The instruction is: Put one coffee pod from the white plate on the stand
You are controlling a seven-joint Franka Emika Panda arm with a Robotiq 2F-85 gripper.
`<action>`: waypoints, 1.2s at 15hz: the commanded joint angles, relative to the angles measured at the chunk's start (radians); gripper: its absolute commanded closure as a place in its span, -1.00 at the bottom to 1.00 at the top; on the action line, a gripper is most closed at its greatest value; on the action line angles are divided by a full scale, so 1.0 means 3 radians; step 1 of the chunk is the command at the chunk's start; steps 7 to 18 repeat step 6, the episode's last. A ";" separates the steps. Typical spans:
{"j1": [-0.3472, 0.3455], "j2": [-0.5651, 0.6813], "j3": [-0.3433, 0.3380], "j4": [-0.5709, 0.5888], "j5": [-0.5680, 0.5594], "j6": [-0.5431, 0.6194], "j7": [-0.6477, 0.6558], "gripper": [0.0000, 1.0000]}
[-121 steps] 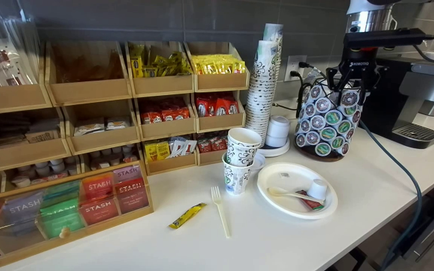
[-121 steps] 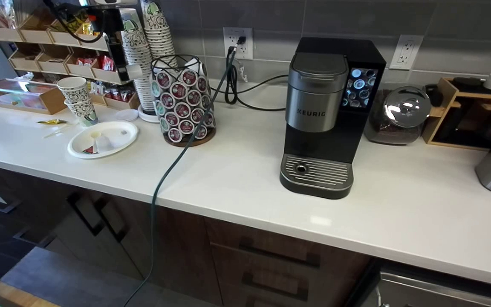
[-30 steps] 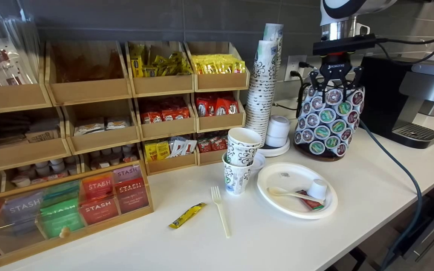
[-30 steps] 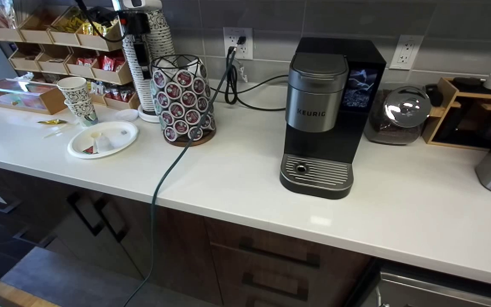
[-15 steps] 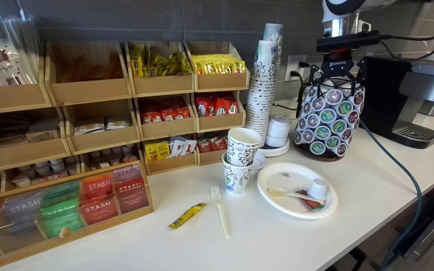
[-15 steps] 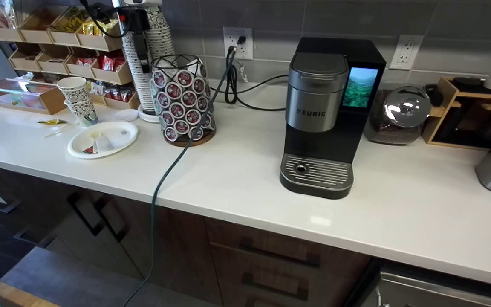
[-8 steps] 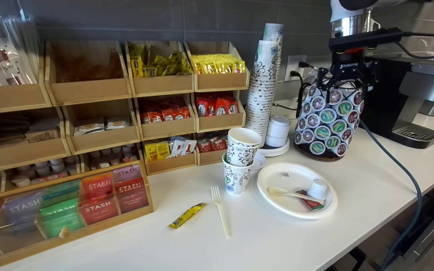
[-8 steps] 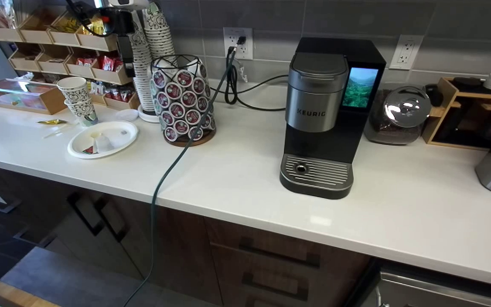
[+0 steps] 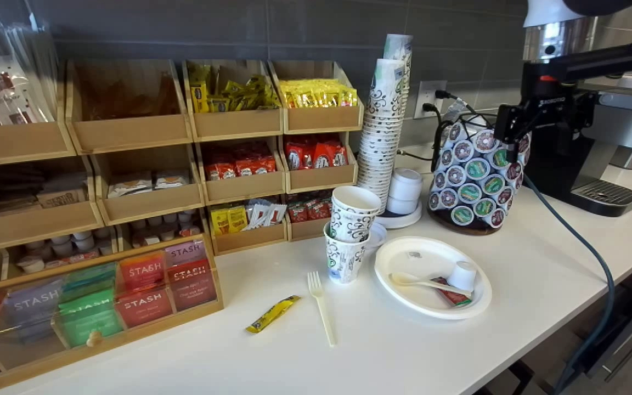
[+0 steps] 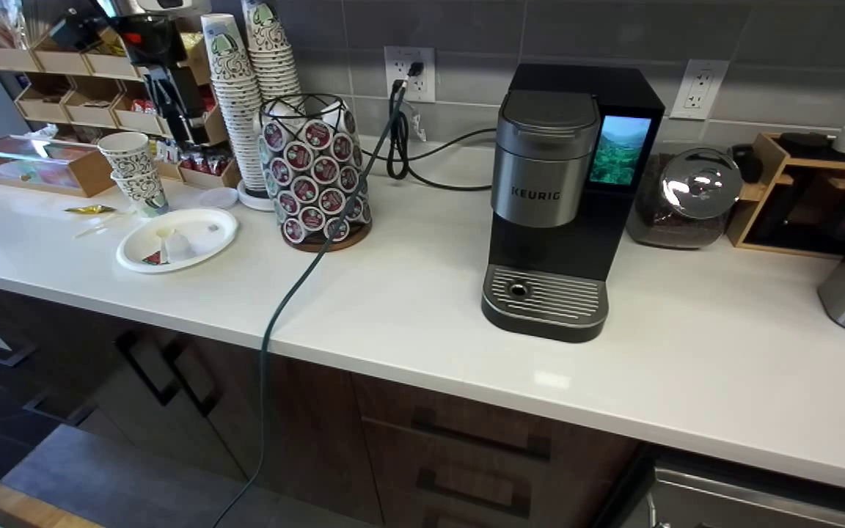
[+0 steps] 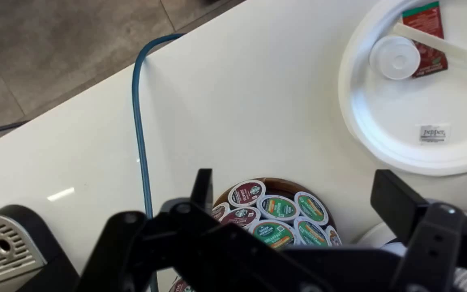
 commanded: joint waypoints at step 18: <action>-0.0212 -0.0561 0.0068 -0.0595 -0.0066 0.0458 -0.0489 -1.00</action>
